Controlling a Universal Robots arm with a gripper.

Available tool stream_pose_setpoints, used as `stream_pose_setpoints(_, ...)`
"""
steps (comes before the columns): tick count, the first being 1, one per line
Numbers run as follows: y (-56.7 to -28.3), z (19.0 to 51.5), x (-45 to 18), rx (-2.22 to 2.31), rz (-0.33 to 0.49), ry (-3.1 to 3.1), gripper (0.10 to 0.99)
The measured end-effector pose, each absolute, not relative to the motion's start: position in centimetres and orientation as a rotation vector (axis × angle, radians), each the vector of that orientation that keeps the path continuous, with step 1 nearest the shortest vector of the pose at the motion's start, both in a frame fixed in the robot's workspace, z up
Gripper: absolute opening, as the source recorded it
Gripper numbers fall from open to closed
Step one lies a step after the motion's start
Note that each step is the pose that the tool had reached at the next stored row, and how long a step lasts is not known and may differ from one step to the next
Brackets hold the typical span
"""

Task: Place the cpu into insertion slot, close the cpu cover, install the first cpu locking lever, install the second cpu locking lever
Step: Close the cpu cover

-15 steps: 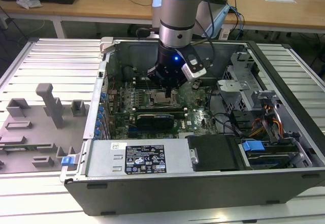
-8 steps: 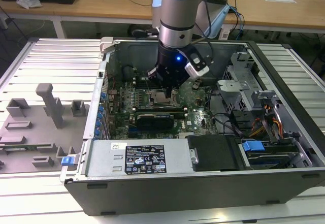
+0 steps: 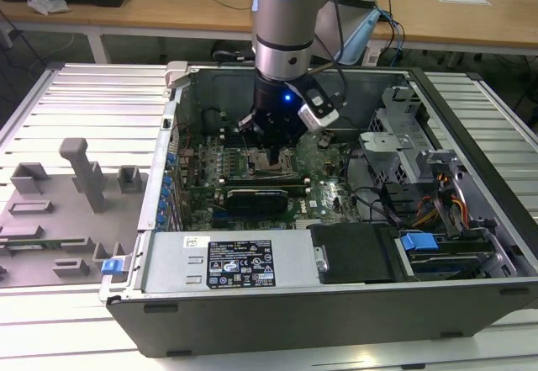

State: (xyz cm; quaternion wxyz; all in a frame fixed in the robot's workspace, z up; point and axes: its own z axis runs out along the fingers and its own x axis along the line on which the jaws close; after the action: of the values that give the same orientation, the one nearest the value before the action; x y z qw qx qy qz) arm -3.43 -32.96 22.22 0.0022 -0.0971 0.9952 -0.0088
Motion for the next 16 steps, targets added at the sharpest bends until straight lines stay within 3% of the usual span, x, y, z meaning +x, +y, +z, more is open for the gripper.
stream_pose_setpoints(16,-33.0,21.8,-5.3,-0.107,-0.028,3.136,0.106)
